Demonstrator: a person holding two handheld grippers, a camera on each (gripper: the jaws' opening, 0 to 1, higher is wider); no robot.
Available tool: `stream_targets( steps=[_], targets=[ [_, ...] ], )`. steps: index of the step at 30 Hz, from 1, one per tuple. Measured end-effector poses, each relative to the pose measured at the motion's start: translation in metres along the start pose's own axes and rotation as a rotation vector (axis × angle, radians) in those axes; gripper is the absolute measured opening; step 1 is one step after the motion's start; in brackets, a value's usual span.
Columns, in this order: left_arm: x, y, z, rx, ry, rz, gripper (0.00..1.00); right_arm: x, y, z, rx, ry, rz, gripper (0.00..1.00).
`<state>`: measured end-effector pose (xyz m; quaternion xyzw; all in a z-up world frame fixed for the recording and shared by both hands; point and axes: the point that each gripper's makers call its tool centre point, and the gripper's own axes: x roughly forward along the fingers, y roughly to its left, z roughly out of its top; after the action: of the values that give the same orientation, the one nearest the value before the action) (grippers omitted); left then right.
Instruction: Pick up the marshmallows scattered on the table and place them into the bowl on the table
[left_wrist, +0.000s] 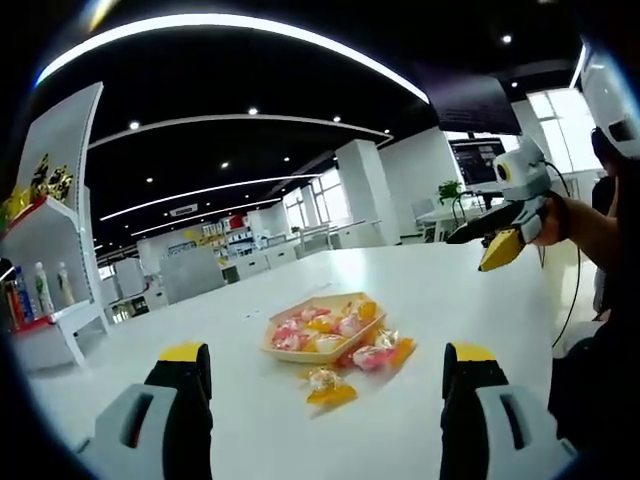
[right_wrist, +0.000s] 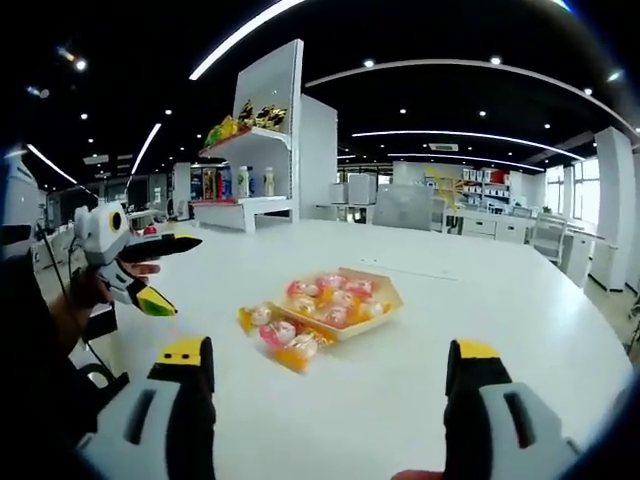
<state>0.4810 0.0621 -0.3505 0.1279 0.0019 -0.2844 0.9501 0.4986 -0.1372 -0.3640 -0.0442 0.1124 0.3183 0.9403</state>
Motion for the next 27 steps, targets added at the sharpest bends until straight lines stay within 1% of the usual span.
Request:
stream_targets(
  steps=[2,3,5,7,10,12,15,19,20,21,23,25,27],
  targets=[
    [0.000,0.000,0.001,0.001,-0.007,0.001,0.95,0.003,0.002,-0.002,-0.001,0.002,0.008,0.88],
    [0.000,-0.001,0.002,-0.001,-0.010,-0.004,0.95,0.004,0.002,-0.001,-0.010,-0.009,0.008,0.84],
    [0.000,-0.004,0.002,-0.003,-0.009,-0.015,0.95,0.007,-0.001,0.001,-0.006,-0.022,0.000,0.83],
    [0.000,-0.005,0.002,0.002,-0.007,-0.020,0.95,0.011,-0.001,0.002,0.014,-0.026,0.006,0.82],
    [-0.001,-0.006,0.003,0.000,-0.010,-0.021,0.95,0.017,-0.001,0.001,0.024,-0.032,0.009,0.76],
    [-0.001,-0.007,0.004,-0.001,-0.014,-0.022,0.95,0.021,-0.001,0.002,0.036,-0.050,0.011,0.74],
    [-0.002,-0.012,0.005,-0.003,-0.015,-0.045,0.95,0.028,0.000,0.000,0.066,-0.047,0.023,0.71],
    [0.000,-0.015,0.009,-0.005,-0.029,-0.058,0.95,0.036,0.004,-0.003,0.081,-0.038,0.040,0.71],
    [0.000,-0.015,0.009,-0.005,-0.029,-0.061,0.95,0.038,0.005,-0.003,0.089,-0.044,0.045,0.70],
    [0.001,-0.015,0.009,-0.006,-0.030,-0.064,0.95,0.040,0.006,0.000,0.113,-0.071,0.045,0.69],
    [0.001,-0.015,0.010,-0.007,-0.036,-0.067,0.95,0.043,0.008,0.002,0.170,-0.094,0.053,0.66],
    [0.002,-0.014,0.010,-0.011,-0.037,-0.068,0.95,0.047,0.009,0.000,0.208,-0.093,0.058,0.65],
    [0.001,-0.015,0.012,-0.021,-0.050,-0.075,0.95,0.051,0.009,-0.003,0.223,-0.083,0.061,0.63]
  ],
)
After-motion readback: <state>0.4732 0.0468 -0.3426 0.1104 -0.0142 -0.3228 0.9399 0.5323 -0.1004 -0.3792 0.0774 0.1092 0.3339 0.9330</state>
